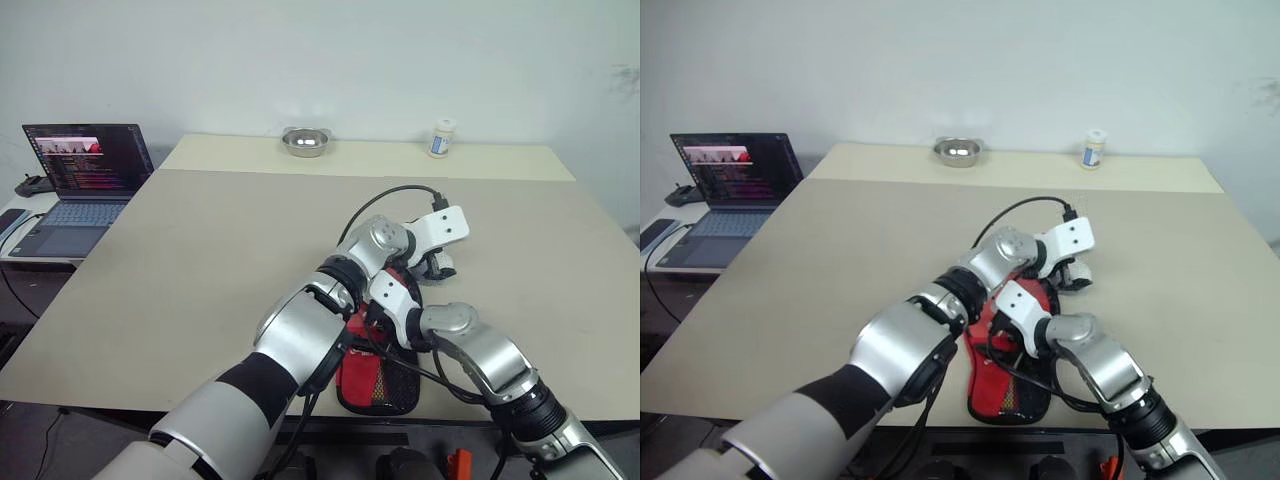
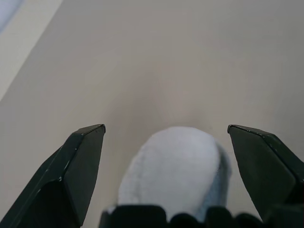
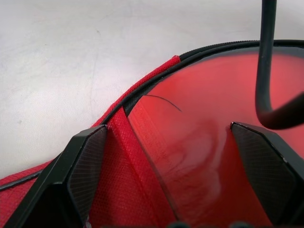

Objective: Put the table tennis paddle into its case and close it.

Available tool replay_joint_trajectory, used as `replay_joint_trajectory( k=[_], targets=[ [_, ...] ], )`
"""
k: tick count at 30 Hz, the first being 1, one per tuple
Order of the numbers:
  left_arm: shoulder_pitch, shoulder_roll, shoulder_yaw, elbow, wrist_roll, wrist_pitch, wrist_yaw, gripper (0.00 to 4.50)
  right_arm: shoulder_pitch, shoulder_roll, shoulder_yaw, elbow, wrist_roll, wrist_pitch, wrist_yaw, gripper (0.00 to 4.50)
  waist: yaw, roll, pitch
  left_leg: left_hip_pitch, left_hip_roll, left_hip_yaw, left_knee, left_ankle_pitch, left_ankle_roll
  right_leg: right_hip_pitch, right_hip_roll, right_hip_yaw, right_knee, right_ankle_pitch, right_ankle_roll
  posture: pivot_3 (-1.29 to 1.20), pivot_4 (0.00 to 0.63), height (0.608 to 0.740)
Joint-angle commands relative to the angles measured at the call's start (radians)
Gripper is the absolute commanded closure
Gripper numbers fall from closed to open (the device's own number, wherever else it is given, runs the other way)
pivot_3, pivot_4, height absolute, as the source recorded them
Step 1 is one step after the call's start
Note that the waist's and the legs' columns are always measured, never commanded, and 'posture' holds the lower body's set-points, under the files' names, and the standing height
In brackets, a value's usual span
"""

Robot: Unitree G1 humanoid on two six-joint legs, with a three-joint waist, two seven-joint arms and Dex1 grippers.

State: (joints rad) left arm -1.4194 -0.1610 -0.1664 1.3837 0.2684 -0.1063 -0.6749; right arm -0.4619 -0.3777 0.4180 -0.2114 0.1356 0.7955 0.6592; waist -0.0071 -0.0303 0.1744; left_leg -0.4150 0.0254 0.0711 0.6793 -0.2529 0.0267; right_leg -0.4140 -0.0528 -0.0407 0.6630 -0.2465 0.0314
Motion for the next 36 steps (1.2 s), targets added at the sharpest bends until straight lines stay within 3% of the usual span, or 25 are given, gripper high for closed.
replay_joint_trajectory(
  k=[1, 6, 12, 16, 21, 25, 36],
  targets=[
    [-0.055, 0.027, 0.071, -0.06, -0.067, -0.031, 0.026, 0.01, 0.027, -0.009, 0.005, 0.042, -0.011, 0.051, -0.014, 0.0, 0.001, 0.0, 0.0, 0.0, 0.0, 0.0, 0.0, 0.0, 0.0, 0.0, 0.0, 0.0, 0.0, 0.0, 0.0, 0.0, 0.15, 0.74],
    [-0.047, 0.175, 0.174, -0.101, -0.165, -0.014, -0.046, 0.01, 0.05, -0.014, -0.038, -0.077, 0.009, 0.099, -0.047, 0.0, -0.002, 0.0, 0.0, -0.001, 0.0, 0.001, 0.0, 0.0, 0.0, -0.001, 0.0, 0.0, 0.0, 0.0, 0.0, 0.0, 0.15, 0.74],
    [0.096, 0.324, 0.201, -0.204, -0.24, 0.013, -0.265, 0.01, 0.098, -0.026, -0.125, -0.287, 0.063, 0.216, -0.078, 0.0, 0.003, 0.0, 0.0, -0.002, 0.0, 0.0, -0.002, -0.001, -0.001, -0.002, 0.0, -0.001, -0.001, 0.003, -0.005, 0.0, 0.15, 0.74],
    [0.251, 0.374, 0.158, -0.419, -0.304, 0.088, -0.528, 0.01, 0.123, -0.073, -0.235, -0.453, 0.139, 0.331, -0.066, 0.0, 0.009, 0.0, 0.001, -0.01, -0.002, -0.001, 0.001, -0.001, -0.002, -0.007, -0.001, -0.002, 0.0, 0.003, -0.005, 0.0, 0.15, 0.74],
    [0.433, 0.412, 0.073, -0.724, -0.358, 0.243, -0.693, 0.01, 0.157, -0.164, -0.384, -0.555, 0.209, 0.41, -0.055, 0.0, 0.009, -0.002, 0.002, -0.013, -0.002, -0.003, 0.002, -0.001, -0.002, -0.008, -0.001, -0.001, -0.001, 0.004, -0.005, 0.0, 0.15, 0.74],
    [0.575, 0.409, -0.039, -0.835, -0.352, 0.247, -0.763, 0.01, 0.163, -0.231, -0.543, -0.556, 0.252, 0.44, -0.046, 0.0, 0.008, 0.0, 0.001, -0.012, -0.002, -0.004, 0.001, -0.001, -0.002, -0.007, -0.001, -0.001, -0.001, 0.003, -0.006, 0.0, 0.15, 0.74],
    [0.58, 0.359, -0.105, -0.543, -0.263, 0.088, -0.598, 0.01, 0.033, -0.23, -0.486, -0.307, 0.168, 0.267, -0.159, 0.0, 0.007, -0.001, 0.0, -0.009, -0.001, -0.003, 0.001, 0.0, -0.001, -0.006, 0.001, 0.001, 0.0, 0.003, -0.006, 0.0, 0.15, 0.74]
  ],
)
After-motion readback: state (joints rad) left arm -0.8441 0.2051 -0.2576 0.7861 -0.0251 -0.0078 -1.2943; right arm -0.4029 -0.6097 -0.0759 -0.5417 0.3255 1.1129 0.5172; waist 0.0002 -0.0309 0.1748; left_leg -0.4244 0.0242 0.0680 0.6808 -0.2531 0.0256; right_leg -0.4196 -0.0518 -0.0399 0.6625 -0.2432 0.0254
